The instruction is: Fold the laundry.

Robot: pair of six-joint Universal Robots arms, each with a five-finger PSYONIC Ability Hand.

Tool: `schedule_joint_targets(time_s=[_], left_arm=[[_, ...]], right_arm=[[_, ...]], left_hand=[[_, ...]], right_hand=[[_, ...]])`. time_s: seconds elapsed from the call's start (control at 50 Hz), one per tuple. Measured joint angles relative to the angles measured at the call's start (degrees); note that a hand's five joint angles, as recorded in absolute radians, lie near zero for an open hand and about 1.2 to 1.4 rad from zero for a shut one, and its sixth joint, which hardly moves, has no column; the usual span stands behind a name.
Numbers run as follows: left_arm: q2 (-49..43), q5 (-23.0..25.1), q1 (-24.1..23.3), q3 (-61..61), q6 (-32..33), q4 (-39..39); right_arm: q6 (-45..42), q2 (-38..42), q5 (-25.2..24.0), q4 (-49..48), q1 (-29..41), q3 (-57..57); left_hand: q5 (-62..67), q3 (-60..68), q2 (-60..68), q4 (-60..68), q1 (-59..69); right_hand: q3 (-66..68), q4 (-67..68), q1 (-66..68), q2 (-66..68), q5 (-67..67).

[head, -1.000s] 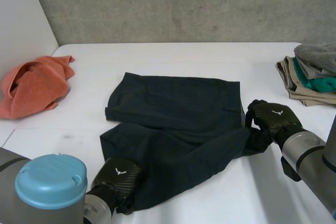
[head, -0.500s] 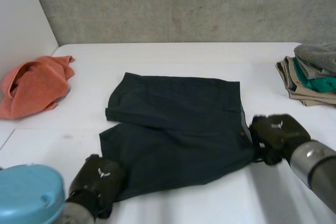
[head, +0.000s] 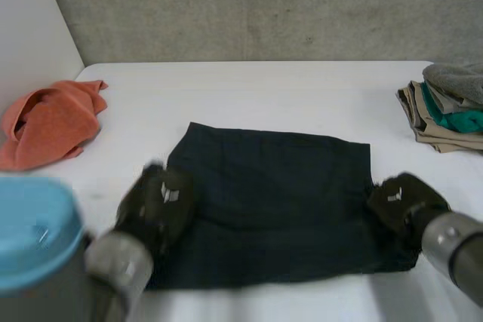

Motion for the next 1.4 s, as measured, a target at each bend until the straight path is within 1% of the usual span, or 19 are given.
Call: schedule_joint_targets(time_s=[0.14, 0.2, 0.4, 0.44, 0.46, 0.48, 0.5, 0.52, 0.56, 0.72, 0.84, 0.94, 1.02, 1.1, 1.18, 1.22, 1.32, 1.36, 1.4], left_arm=[[-12.1, -0.3, 3.6, 10.7, 8.2, 14.2], [-20.5, -0.4, 5.7, 19.3, 13.4, 21.3], [-40.7, -0.6, 8.3, 42.0, 18.0, 27.9], [-44.8, -0.3, 8.3, 46.8, 17.9, 28.5], [-45.4, -0.2, 8.3, 47.5, 17.8, 28.6], [-47.5, 0.0, 8.2, 49.8, 17.7, 29.1], [-48.4, 0.2, 8.1, 50.7, 17.6, 29.4], [-48.9, 0.3, 8.1, 51.3, 17.6, 29.6], [-50.0, 0.6, 7.7, 52.1, 17.5, 30.0], [-45.8, 0.5, 5.3, 46.3, 16.4, 30.7], [-36.8, 0.4, 5.9, 34.0, 13.2, 30.5], [-30.7, 0.5, 6.3, 25.2, 8.6, 30.3], [-27.3, 0.8, 6.3, 20.2, 4.8, 30.3], [-25.2, 0.9, 6.1, 17.1, 2.1, 30.3], [-24.1, 0.9, 6.1, 15.3, 1.0, 30.4], [-23.8, 0.8, 6.1, 14.8, 0.9, 30.4], [-21.8, 0.6, 6.2, 13.4, 0.9, 30.6], [-21.8, 0.6, 6.2, 13.4, 0.9, 30.6], [-19.5, 0.7, 6.7, 12.1, 1.0, 30.6]], right_arm=[[2.9, 6.8, 2.8, -7.2, 0.1, -6.6], [4.0, 13.5, 5.4, -14.6, 0.4, -13.1], [2.9, 31.9, 9.6, -28.9, 2.4, -30.3], [2.3, 36.3, 9.9, -32.5, 2.8, -34.3], [2.2, 37.0, 10.0, -33.0, 2.9, -34.8], [2.0, 39.1, 10.3, -34.9, 3.0, -36.7], [1.9, 39.9, 10.4, -35.7, 3.1, -37.5], [2.0, 40.5, 10.7, -36.4, 3.2, -38.0], [2.4, 41.1, 11.1, -37.5, 3.3, -38.7], [9.4, 31.3, 11.0, -33.3, 2.3, -31.9], [21.1, 20.8, 4.8, -17.7, -1.1, -22.0], [28.0, 18.4, -0.9, -10.4, -3.2, -16.6], [30.4, 18.4, -4.2, -10.1, -4.4, -13.5], [30.9, 19.3, -5.6, -12.9, -5.0, -12.0], [30.2, 20.9, -4.9, -15.4, -5.4, -12.0], [29.4, 21.2, -3.7, -16.7, -6.0, -11.9], [22.9, 17.3, 2.4, -20.7, -7.8, -9.9], [22.9, 17.3, 2.4, -20.7, -7.8, -9.9], [16.5, 12.9, 4.9, -22.4, -8.5, -8.0]], left_hand=[[0.0, 0.0, 0.0, 0.0, 0.0], [0.0, 0.1, 0.0, 0.0, 0.0], [0.0, 0.2, 0.1, 0.1, 0.0], [-7.0, -7.5, -7.8, -7.8, -7.4], [-7.0, -7.5, -7.8, -7.8, -7.4], [-29.4, -29.6, -31.6, -30.4, -32.8], [-30.5, -30.8, -32.7, -31.5, -34.2], [-43.3, -43.4, -44.3, -44.3, -46.7], [-51.9, -53.2, -53.9, -53.8, -53.5], [-54.4, -56.2, -57.0, -56.9, -54.4], [-54.4, -56.2, -57.0, -56.9, -54.4], [-54.4, -56.2, -57.0, -56.9, -54.4], [-54.4, -56.2, -57.0, -56.9, -54.4], [-54.4, -56.2, -57.0, -56.9, -54.4], [-54.4, -56.2, -57.0, -56.9, -54.4], [-54.4, -56.2, -57.0, -56.9, -54.4], [-54.4, -56.2, -57.0, -56.9, -54.4], [-54.4, -56.2, -57.0, -56.9, -54.4], [-54.4, -56.2, -57.0, -56.9, -54.4]], right_hand=[[0.0, 0.0, 0.0, 0.0, 0.1], [0.0, 0.0, 0.0, 0.0, 0.1], [-0.7, -0.7, -0.1, 2.9, -0.1], [-16.3, -16.2, -11.7, 18.6, -15.8], [-18.5, -18.5, -15.1, 17.1, -18.0], [-34.0, -34.1, -29.8, 5.3, -34.4], [-40.6, -40.8, -36.6, 0.1, -41.5], [-46.5, -45.8, -42.3, -3.4, -46.5], [-54.1, -54.1, -49.3, -6.9, -54.3], [-56.7, -56.7, -49.9, -7.2, -55.9], [-56.7, -56.7, -49.9, -7.2, -55.9], [-56.6, -56.6, -49.9, -7.2, -55.9], [-55.4, -55.3, -49.6, -5.9, -54.6], [-43.3, -43.3, -37.5, 7.0, -42.7], [-11.3, -11.3, -9.0, 38.7, -11.1], [-3.8, -3.7, -3.3, 46.0, -4.8], [-0.8, -0.3, -0.9, 47.5, -2.5], [-0.8, -0.3, -0.9, 47.5, -2.5], [-0.8, -0.2, 0.0, 47.6, -2.1]])
